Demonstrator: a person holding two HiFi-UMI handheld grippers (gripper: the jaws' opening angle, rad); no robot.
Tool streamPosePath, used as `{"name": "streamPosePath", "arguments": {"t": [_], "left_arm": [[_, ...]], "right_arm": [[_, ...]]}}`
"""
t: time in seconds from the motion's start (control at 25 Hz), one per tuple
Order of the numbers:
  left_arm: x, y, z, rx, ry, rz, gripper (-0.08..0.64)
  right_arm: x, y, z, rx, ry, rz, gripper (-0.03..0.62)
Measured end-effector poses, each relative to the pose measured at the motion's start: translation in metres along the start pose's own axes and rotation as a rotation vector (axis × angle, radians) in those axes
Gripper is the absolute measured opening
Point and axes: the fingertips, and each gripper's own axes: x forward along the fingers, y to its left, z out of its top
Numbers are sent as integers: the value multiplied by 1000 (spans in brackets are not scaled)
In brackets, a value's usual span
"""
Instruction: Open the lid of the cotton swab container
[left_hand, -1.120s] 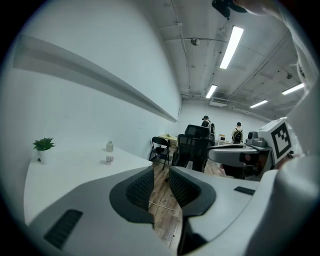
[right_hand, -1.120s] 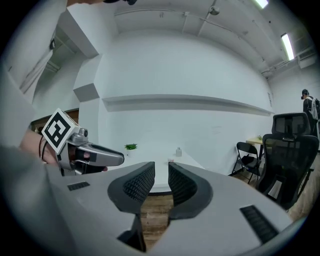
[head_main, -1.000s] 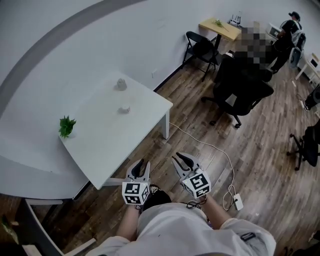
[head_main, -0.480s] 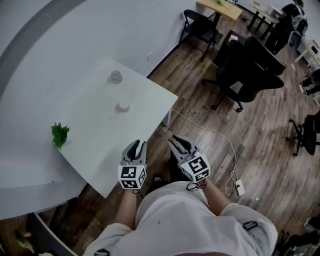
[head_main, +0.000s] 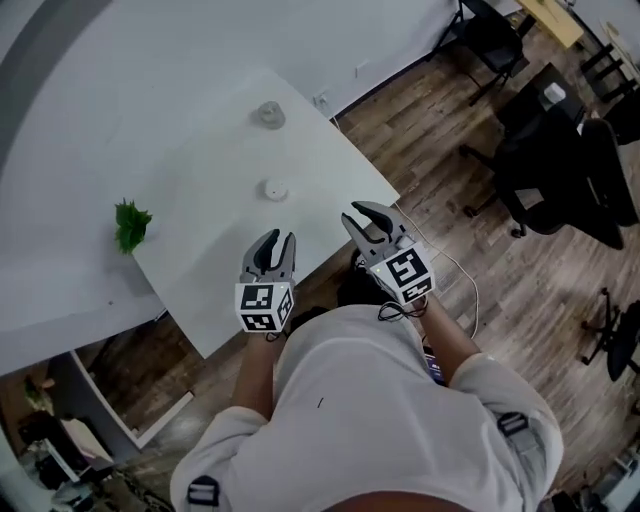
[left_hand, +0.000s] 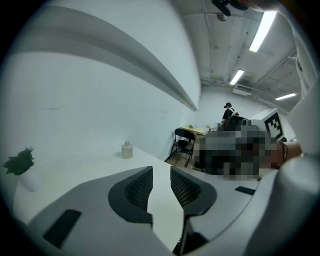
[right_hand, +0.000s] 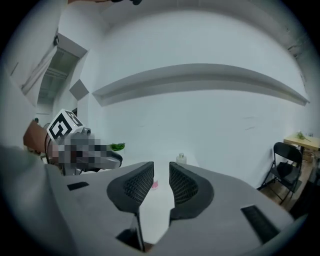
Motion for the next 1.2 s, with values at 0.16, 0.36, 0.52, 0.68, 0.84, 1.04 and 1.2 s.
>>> {"name": "streamPosePath", "arguments": {"t": [0.16,0.36,0.52,0.68,0.84,1.04,1.2], "left_arm": [[19,17,0,-52,22,93,118],[30,34,-29,-111,89,157,121],[43,49,-54,-143,131,171,130],[54,58,-66,-171,127,169,133],[64,70,-71,-192,114,182,133],[72,81,-92,-183,149,161,138],[81,81,-100,-185,166,141,140]], "right_arm": [[39,-29,-2,-41,43,107,83],[74,-27,-26,-33,110,199,84],[96,-14,-48,-22,169,254,84],[107,-11,-57,-21,204,263,84],[122,-11,-66,-41,241,273,84],[142,1,-71,-51,258,291,84],[144,4,-77,-61,289,297,84]]}}
